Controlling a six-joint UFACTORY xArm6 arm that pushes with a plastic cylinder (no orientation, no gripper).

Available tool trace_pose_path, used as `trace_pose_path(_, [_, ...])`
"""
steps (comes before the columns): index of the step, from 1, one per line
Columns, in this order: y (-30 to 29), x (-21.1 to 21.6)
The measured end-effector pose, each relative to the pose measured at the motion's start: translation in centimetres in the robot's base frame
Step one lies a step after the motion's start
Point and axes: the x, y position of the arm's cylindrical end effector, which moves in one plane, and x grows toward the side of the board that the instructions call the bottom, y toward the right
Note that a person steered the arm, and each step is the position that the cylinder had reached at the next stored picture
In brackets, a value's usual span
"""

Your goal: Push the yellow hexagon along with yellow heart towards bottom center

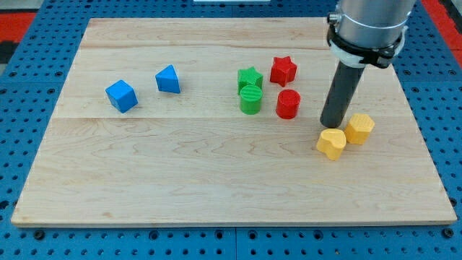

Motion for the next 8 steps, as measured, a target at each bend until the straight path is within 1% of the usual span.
trace_pose_path(1, [1.4, -1.4])
trace_pose_path(2, [5.4, -1.8])
trace_pose_path(3, [8.5, -0.7])
trace_pose_path(4, [6.6, 0.7])
trace_pose_path(5, [2.6, 0.7])
trace_pose_path(7, [0.7, 0.7])
trace_pose_path(8, [-4.3, 0.7])
